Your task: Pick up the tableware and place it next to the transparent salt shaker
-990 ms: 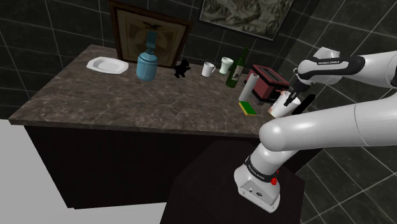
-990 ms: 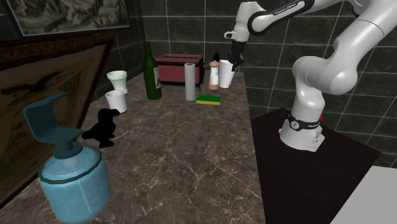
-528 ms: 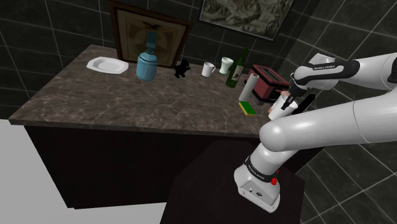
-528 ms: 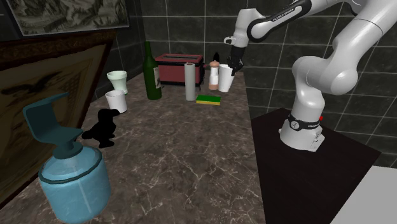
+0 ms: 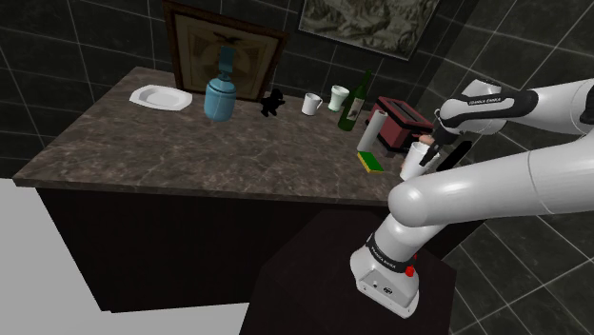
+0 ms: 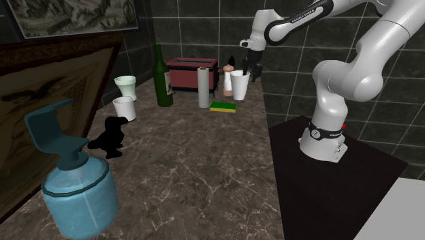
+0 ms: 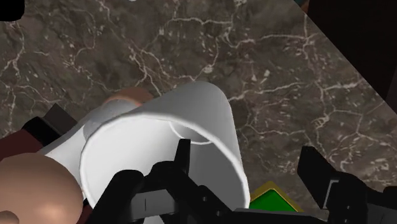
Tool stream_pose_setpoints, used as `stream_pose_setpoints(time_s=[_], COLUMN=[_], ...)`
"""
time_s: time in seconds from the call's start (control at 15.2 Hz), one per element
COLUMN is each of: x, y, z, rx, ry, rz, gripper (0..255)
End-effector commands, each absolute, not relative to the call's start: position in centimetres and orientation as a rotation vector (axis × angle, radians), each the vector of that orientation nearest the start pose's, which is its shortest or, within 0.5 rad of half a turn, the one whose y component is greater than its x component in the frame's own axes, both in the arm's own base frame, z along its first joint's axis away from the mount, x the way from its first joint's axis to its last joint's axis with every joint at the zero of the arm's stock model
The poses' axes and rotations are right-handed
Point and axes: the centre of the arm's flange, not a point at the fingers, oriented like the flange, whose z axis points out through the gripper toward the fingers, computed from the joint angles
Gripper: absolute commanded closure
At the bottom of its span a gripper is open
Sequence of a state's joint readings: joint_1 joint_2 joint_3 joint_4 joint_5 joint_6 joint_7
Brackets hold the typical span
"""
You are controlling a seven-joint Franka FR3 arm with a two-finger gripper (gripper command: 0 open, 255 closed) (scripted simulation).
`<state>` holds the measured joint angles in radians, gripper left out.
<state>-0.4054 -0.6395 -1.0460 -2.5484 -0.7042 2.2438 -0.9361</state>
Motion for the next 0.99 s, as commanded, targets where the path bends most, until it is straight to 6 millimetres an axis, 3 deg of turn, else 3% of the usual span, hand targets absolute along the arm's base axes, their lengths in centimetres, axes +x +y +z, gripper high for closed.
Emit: stream_pose_setpoints(time_s=[0.0, 0.13, 0.4, 0.92], x=[4.1, 4.1, 3.9, 3.9], y=[-42.6, -42.6, -41.8, -41.8], z=[38.5, 38.5, 43.4, 43.4], rx=[-3.296, -3.296, -3.296, -3.296], ry=[0.039, 0.039, 0.039, 0.039], rz=[-0.068, -0.068, -0.068, -0.068], gripper=[0, 0, 0, 0])
